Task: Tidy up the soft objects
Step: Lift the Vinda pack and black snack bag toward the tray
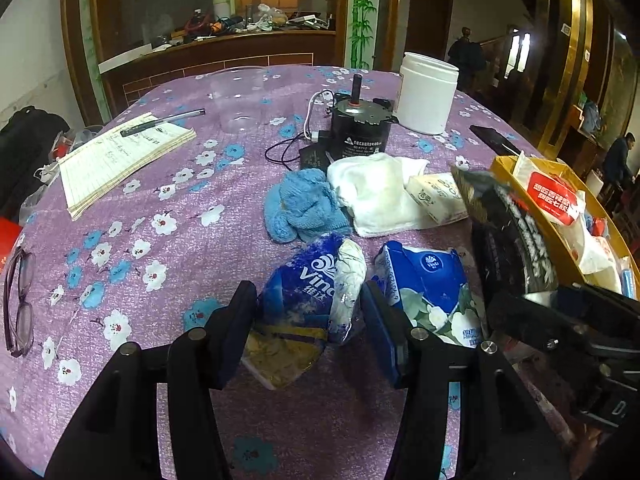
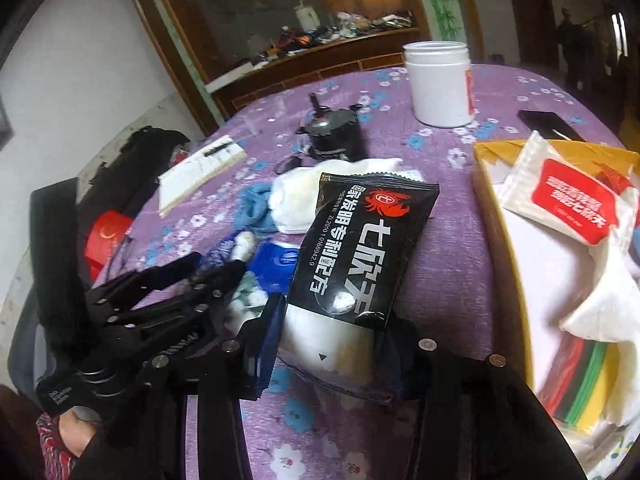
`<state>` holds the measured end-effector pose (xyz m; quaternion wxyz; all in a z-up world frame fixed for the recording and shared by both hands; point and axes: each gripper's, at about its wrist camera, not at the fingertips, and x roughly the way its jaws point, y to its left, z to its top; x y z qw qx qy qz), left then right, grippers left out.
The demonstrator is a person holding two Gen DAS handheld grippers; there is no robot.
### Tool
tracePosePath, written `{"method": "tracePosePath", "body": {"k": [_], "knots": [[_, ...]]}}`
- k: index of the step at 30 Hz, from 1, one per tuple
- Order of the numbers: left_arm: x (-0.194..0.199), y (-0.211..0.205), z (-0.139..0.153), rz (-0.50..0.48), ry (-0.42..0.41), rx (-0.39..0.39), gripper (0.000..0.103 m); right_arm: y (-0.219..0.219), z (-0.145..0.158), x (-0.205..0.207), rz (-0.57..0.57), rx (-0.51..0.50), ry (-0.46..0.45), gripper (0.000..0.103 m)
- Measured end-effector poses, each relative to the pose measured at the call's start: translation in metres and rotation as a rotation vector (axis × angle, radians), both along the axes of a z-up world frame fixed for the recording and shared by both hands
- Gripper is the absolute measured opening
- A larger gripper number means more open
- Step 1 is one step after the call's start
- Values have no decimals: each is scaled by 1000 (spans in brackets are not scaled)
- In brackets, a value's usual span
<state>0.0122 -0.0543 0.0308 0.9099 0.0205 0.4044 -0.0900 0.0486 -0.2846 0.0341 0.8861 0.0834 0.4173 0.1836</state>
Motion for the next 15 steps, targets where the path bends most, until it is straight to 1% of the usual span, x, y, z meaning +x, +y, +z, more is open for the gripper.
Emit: {"method": "tracePosePath", "body": {"k": [3, 5, 6, 9, 11, 15], "knots": [[-2, 0, 4, -3, -14, 2, 49, -2, 7, -5, 12, 14, -37, 46], [-6, 2, 9, -10, -40, -17, 46, -2, 10, -7, 12, 18, -62, 46], [-8, 3, 13, -15, -58, -26, 38, -2, 12, -8, 12, 23, -74, 46], [-15, 2, 20, -22, -107, -32, 38, -4, 18, -10, 9, 38, -103, 46], [-17, 1, 23, -31, -124, -36, 38, -5, 20, -12, 5, 39, -118, 46], [-16, -2, 22, -41, -121, -25, 38, -7, 22, -11, -2, 39, -122, 46]]}}
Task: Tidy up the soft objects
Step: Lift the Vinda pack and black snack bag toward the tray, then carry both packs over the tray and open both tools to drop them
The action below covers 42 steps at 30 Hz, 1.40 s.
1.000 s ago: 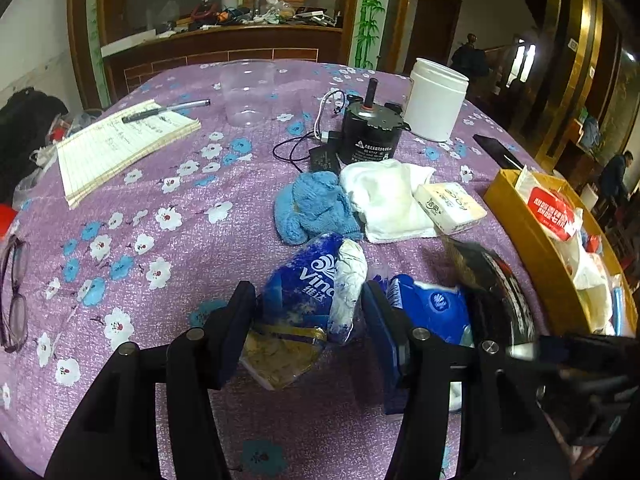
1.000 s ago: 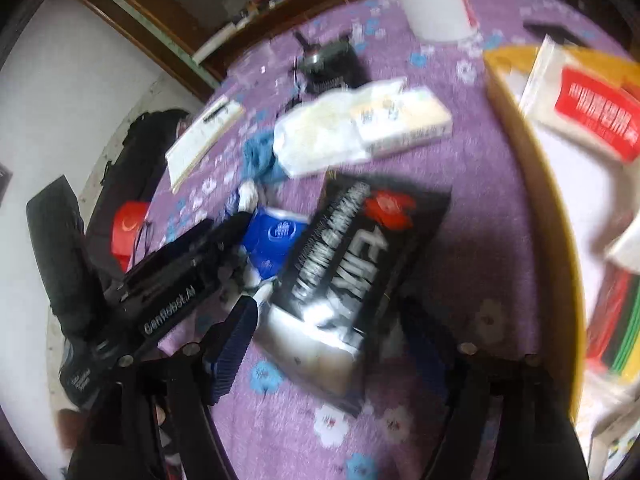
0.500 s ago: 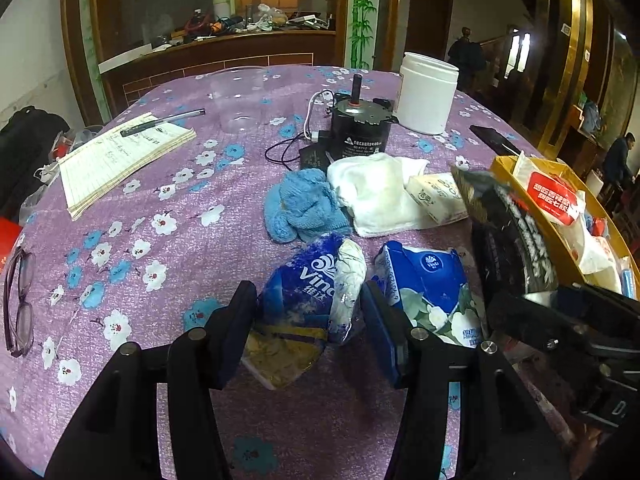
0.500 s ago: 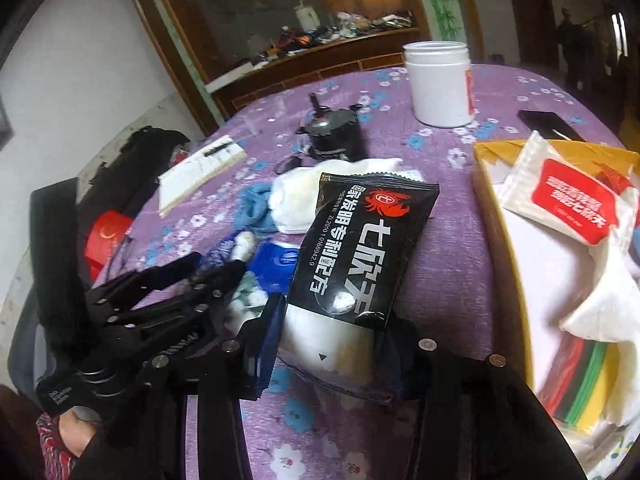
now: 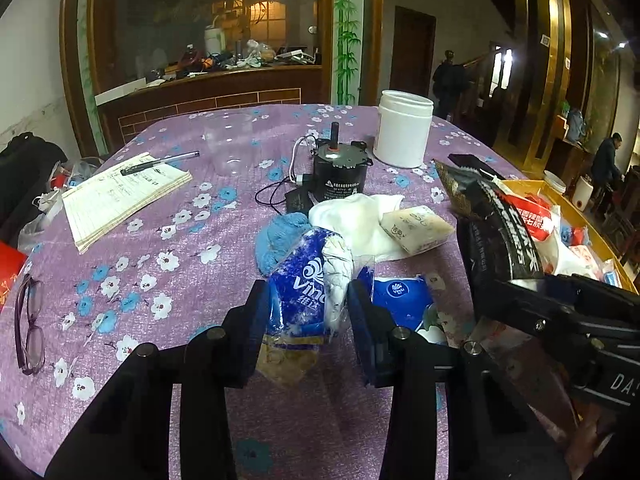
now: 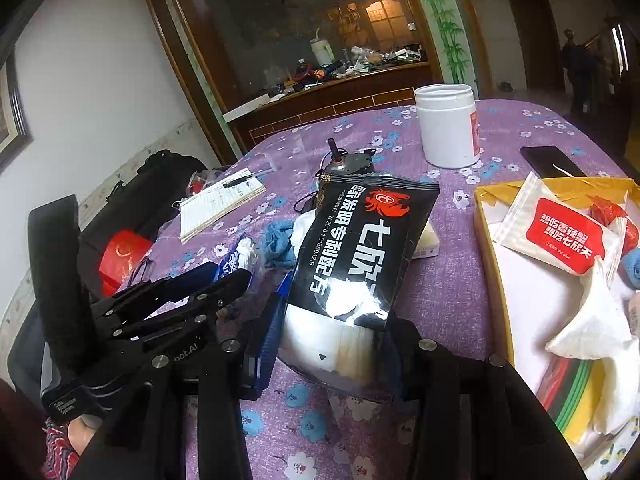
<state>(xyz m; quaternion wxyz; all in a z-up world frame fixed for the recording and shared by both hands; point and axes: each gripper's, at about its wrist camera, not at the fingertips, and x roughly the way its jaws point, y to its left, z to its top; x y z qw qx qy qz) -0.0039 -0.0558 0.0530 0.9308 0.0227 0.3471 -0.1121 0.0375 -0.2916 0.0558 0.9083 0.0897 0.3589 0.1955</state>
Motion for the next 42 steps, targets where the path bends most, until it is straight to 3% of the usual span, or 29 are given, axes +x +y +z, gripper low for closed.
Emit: {"method": "tracePosePath", "body": {"k": [28, 36, 42], "knots": [[-1, 3, 3, -6, -5, -39, 38, -9, 6, -1, -5, 41, -18, 46], [-7, -8, 10, -39, -12, -42, 38, -12, 10, -2, 17, 92, -7, 46], [-21, -31, 23, -110, 31, -99, 38, -40, 26, -19, -16, 140, -8, 46]]}}
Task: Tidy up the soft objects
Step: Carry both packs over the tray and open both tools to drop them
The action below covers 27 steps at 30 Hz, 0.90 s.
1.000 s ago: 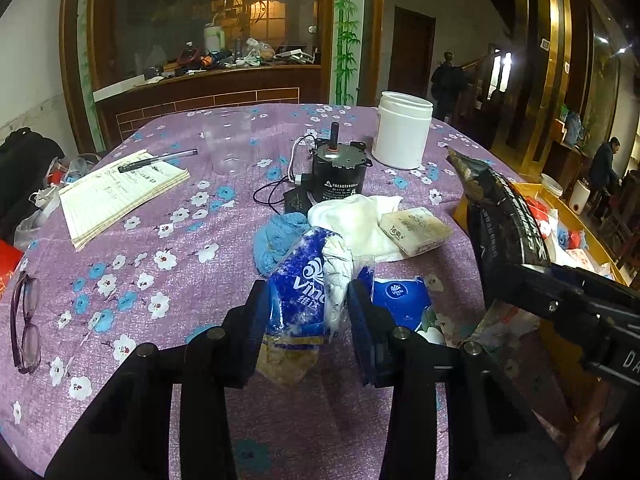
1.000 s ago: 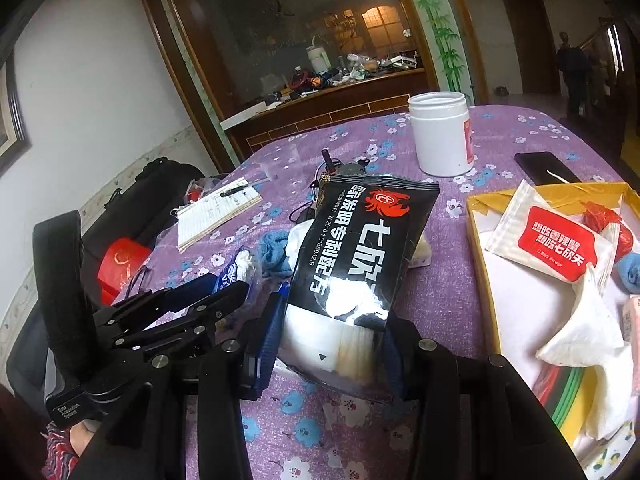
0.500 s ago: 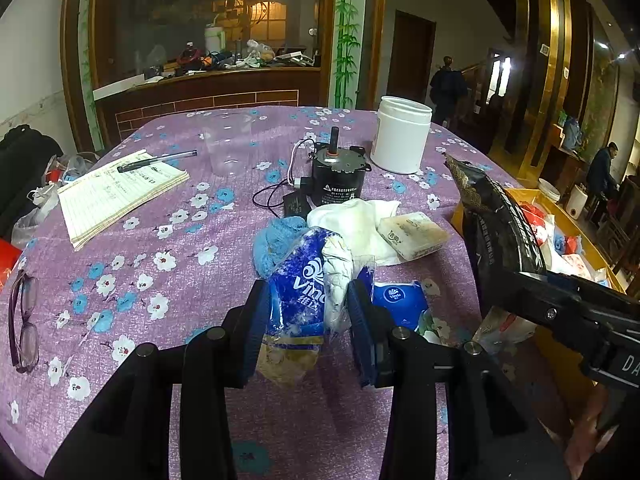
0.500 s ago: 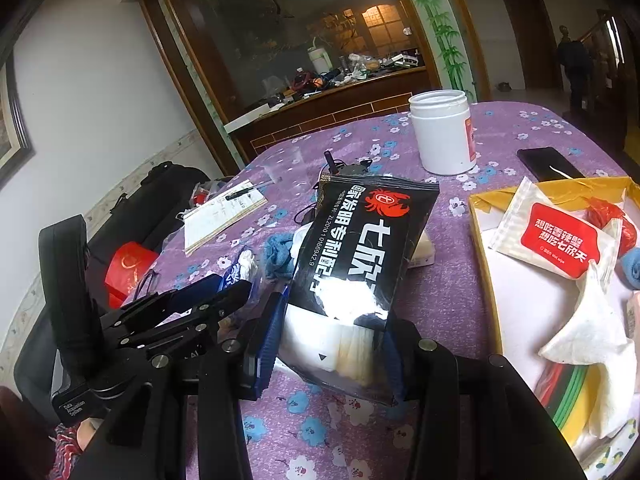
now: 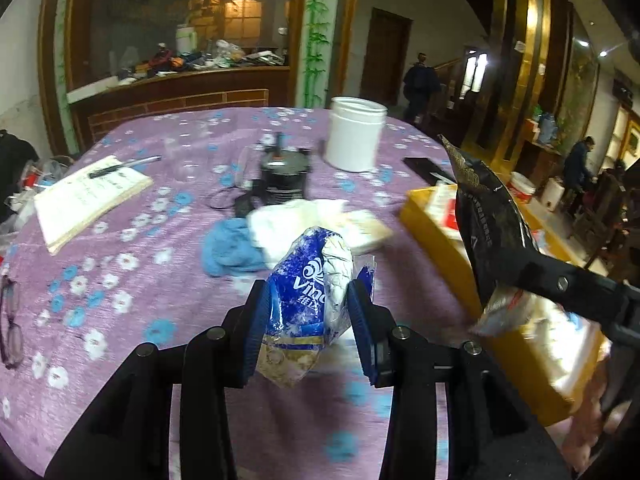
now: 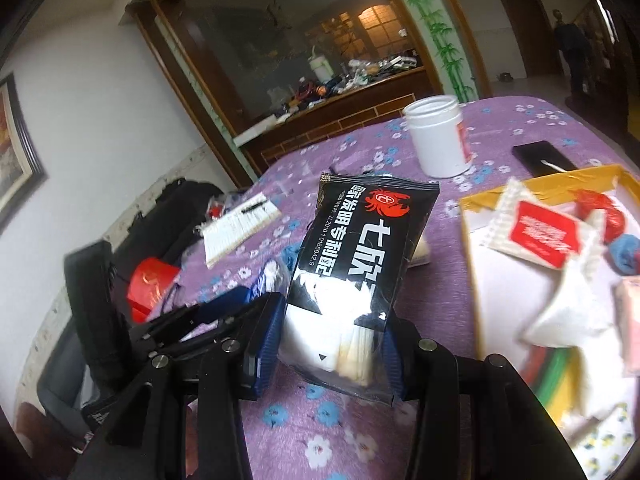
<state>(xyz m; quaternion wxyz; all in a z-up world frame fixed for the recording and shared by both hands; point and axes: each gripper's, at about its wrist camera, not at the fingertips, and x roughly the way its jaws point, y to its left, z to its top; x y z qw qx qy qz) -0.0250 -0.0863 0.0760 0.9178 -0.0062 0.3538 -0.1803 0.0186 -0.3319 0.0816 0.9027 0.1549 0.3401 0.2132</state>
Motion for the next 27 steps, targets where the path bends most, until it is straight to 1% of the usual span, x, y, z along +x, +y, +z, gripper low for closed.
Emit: {"method": "tracePosePath", "body": {"k": [3, 6, 7, 12, 13, 14, 15, 16, 17, 18, 21, 23, 27], "knots": [[-8, -20, 7, -59, 25, -34, 38, -29, 6, -9, -45, 25, 2, 46], [-20, -52, 13, -129, 30, -35, 38, -62, 7, -17, -104, 32, 19, 46], [-26, -68, 15, -162, 35, -33, 38, -72, 7, -20, -121, 34, 23, 46], [-49, -125, 16, -281, 53, -6, 38, -123, 1, -37, -222, 27, 52, 46], [-55, -140, 14, -305, 54, 9, 38, -131, -1, -40, -235, 25, 59, 46], [-61, -148, 16, -296, 17, 45, 38, -140, -3, -43, -251, 29, 63, 46], [-66, -155, 18, -305, -6, 59, 38, -150, -6, -46, -269, 29, 71, 46], [-70, -161, 19, -336, 0, 49, 38, -157, -9, -49, -282, 27, 79, 46], [-73, -167, 20, -359, 14, 29, 38, -163, -10, -50, -289, 28, 85, 46], [-75, -172, 20, -365, 14, 27, 38, -167, -12, -53, -296, 30, 89, 46], [-82, -188, 15, -393, 20, 55, 38, -178, -16, -57, -315, 17, 94, 46], [-84, -196, 9, -413, 38, 65, 38, -181, -18, -60, -325, 3, 97, 46], [-87, -201, -2, -439, 57, 70, 38, -182, -21, -61, -340, -21, 95, 47]]}}
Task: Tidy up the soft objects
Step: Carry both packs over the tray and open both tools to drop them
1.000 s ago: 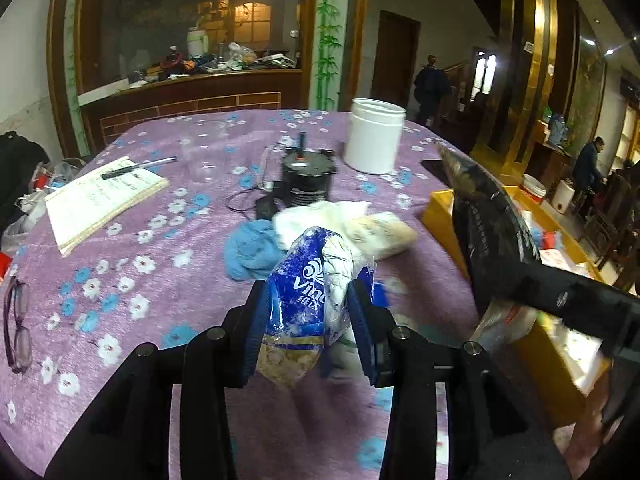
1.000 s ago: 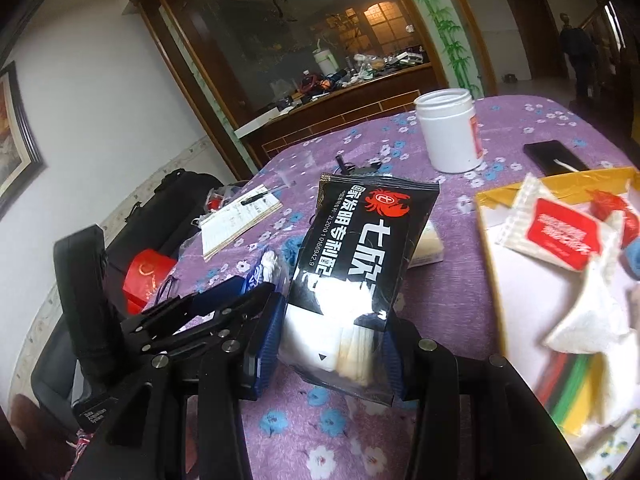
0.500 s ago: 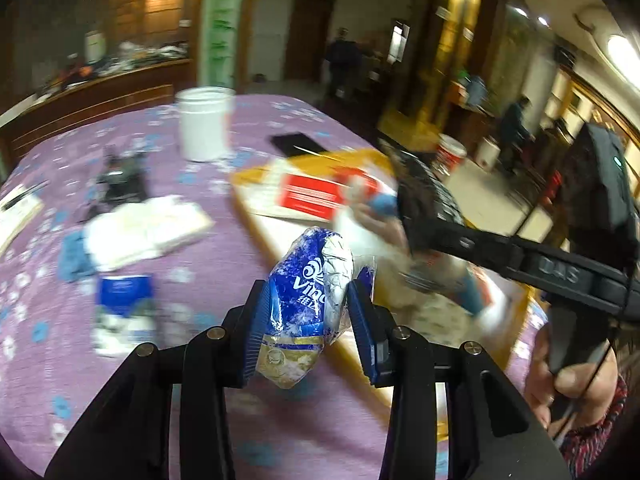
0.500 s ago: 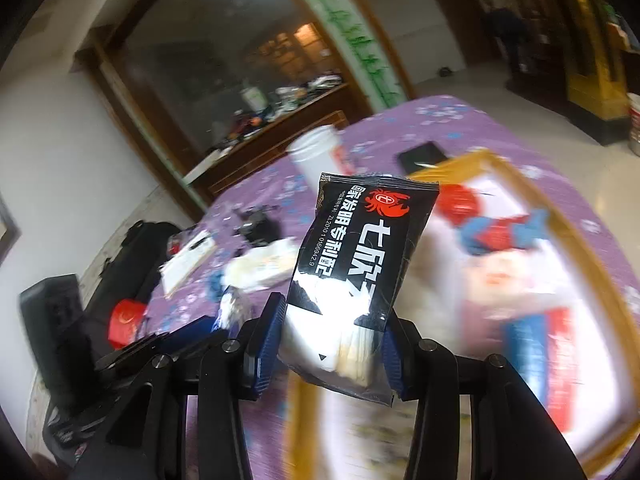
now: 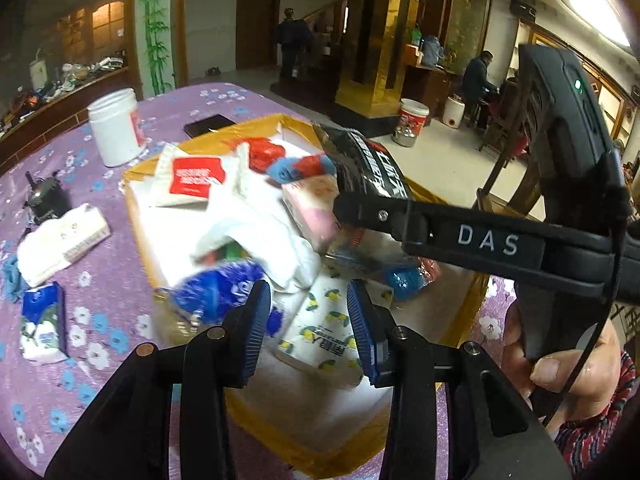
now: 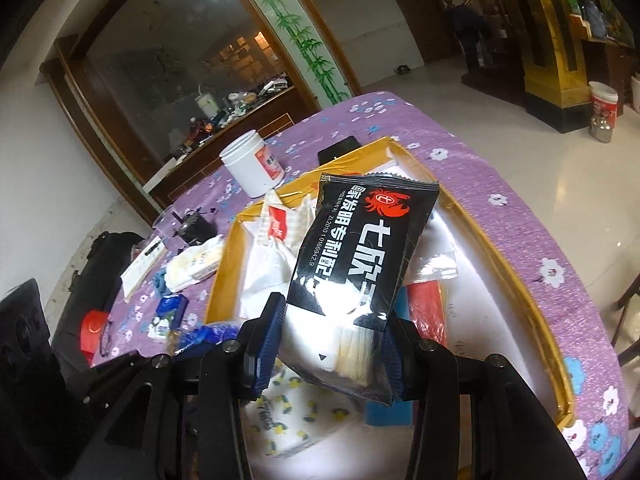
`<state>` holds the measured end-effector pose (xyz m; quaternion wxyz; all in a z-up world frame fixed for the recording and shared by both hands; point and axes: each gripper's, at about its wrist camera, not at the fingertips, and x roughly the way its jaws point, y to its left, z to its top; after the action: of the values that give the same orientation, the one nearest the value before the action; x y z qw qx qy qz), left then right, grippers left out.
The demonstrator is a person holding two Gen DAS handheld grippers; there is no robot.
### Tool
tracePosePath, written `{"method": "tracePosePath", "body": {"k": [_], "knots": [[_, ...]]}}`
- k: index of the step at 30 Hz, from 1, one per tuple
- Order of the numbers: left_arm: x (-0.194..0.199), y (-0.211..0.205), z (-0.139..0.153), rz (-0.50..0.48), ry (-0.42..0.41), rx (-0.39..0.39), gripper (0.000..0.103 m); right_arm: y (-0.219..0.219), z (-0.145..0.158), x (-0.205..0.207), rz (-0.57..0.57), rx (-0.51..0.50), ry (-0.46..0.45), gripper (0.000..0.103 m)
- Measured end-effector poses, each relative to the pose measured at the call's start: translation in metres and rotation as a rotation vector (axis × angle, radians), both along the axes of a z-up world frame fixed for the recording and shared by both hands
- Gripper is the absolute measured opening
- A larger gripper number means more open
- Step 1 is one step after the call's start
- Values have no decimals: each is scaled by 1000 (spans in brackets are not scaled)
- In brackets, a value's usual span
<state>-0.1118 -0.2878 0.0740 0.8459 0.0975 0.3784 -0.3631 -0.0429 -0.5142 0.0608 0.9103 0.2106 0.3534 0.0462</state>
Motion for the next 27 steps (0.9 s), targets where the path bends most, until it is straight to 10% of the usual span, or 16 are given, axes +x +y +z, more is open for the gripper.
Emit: {"method": "tracePosePath", "body": {"k": [11, 19, 27], "knots": [[-4, 42, 37, 1, -17, -112, 51, 1, 3, -4, 12, -8, -7, 54], [42, 70, 8, 123, 110, -114, 51, -3, 15, -14, 1, 9, -42, 58], [7, 37, 5, 3, 114, -91, 51, -6, 28, -22, -7, 27, -88, 59]]}}
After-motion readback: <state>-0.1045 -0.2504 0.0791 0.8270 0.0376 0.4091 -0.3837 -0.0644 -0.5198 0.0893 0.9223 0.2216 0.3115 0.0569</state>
